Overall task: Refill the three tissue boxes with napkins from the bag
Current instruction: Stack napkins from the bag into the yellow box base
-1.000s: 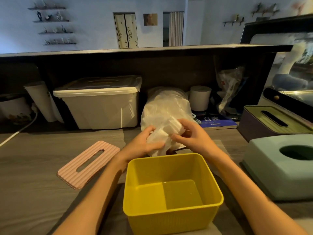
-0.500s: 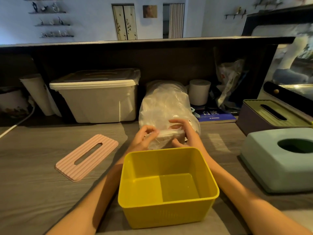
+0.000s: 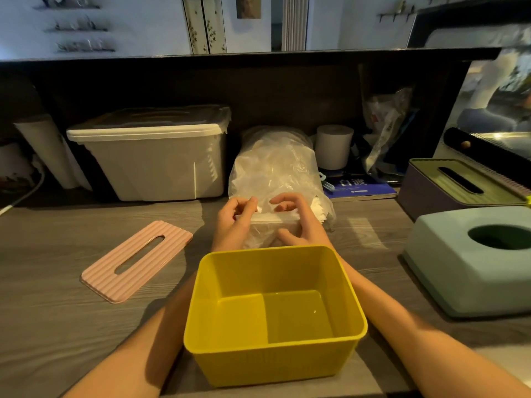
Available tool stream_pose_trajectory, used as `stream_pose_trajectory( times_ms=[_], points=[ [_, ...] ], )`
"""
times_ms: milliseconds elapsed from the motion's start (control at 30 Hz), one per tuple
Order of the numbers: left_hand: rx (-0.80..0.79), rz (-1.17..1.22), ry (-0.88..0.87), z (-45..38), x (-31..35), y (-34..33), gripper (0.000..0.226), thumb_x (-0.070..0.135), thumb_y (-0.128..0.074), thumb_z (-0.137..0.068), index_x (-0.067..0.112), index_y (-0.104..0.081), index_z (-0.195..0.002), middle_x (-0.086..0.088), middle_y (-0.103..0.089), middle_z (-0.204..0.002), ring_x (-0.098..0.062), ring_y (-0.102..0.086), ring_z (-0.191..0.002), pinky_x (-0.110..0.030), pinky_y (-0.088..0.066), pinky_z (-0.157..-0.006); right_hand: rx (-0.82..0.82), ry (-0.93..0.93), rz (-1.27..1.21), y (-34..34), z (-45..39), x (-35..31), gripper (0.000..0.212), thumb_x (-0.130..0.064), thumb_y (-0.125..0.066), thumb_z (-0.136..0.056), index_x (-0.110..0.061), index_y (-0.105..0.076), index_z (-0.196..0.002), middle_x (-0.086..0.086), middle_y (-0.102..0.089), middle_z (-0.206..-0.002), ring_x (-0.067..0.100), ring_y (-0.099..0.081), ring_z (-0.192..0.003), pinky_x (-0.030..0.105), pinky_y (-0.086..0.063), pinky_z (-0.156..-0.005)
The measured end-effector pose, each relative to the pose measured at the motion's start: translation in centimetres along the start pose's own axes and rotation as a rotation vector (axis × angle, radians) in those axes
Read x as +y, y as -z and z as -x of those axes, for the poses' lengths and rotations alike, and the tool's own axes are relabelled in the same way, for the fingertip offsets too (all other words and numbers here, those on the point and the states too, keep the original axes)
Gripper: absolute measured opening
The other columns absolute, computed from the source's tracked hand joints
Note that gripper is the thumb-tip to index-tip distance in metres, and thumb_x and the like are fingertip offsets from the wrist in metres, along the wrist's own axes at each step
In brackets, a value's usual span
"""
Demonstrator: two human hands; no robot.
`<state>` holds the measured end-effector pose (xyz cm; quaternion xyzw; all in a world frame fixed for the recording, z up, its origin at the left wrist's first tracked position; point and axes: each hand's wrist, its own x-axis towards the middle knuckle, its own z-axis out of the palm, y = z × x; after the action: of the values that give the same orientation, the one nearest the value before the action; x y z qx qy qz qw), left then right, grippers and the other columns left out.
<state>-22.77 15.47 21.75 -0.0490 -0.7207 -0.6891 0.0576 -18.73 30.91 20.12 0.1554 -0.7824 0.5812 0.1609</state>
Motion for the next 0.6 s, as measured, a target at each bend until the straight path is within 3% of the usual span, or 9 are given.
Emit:
stream_pose_trajectory(
  times_ms=[67,200,433,533,600],
  points=[
    [0.000,0.037,0.054,-0.1,0.0,0.2,0.033,0.041,-0.056,-0.101,0.013,-0.063,-0.086,-0.008,-0.066,-0.089,-0.017,-0.061,-0.086,-0.039,-0.051,-0.084,-0.019,0.009,0.037,-0.2,0.3,-0.1,0.047,-0.018,-0.059,-0.076,-0.032,-0.054,-0.121,0.006,-0.055,-0.121,0.006,-0.052,-0.112,0.011,-0.041,-0.091],
    [-0.019,0.025,0.027,0.1,-0.1,-0.2,0.033,0.041,-0.055,-0.102,0.016,-0.060,-0.081,-0.001,-0.063,-0.084,-0.014,-0.057,-0.084,-0.034,-0.045,-0.081,-0.017,-0.010,-0.015,-0.7,0.4,-0.4,0.052,-0.014,-0.060,-0.075,-0.028,-0.052,-0.124,0.008,-0.053,-0.120,-0.001,-0.050,-0.107,0.006,-0.039,-0.089],
    [-0.019,0.002,0.008,0.0,0.0,-0.2,0.038,0.045,-0.052,-0.102,0.016,-0.057,-0.079,0.000,-0.060,-0.079,-0.013,-0.055,-0.081,-0.031,-0.043,-0.080,-0.029,0.005,0.027,0.2,0.3,-0.3,0.060,-0.007,-0.067,-0.078,-0.030,-0.050,-0.131,0.006,-0.054,-0.119,0.008,-0.054,-0.111,0.012,-0.044,-0.090],
    [-0.142,-0.084,-0.027,0.0,0.5,0.7,0.042,0.053,-0.052,-0.098,0.014,-0.063,-0.086,-0.002,-0.065,-0.087,-0.010,-0.059,-0.085,-0.028,-0.046,-0.083,-0.073,0.013,0.125,1.9,0.2,0.1,0.053,-0.007,-0.074,-0.088,-0.023,-0.051,-0.133,-0.008,-0.060,-0.123,0.002,-0.058,-0.112,0.016,-0.048,-0.089],
    [-0.306,-0.215,-0.043,-0.4,0.6,2.2,0.041,0.055,-0.064,-0.085,0.016,-0.066,-0.097,0.001,-0.068,-0.098,-0.007,-0.063,-0.091,-0.026,-0.049,-0.082,-0.090,-0.003,0.173,2.9,0.2,0.3,0.047,-0.015,-0.078,-0.089,-0.023,-0.056,-0.130,-0.013,-0.063,-0.124,0.003,-0.062,-0.111,0.016,-0.051,-0.088]
  ],
)
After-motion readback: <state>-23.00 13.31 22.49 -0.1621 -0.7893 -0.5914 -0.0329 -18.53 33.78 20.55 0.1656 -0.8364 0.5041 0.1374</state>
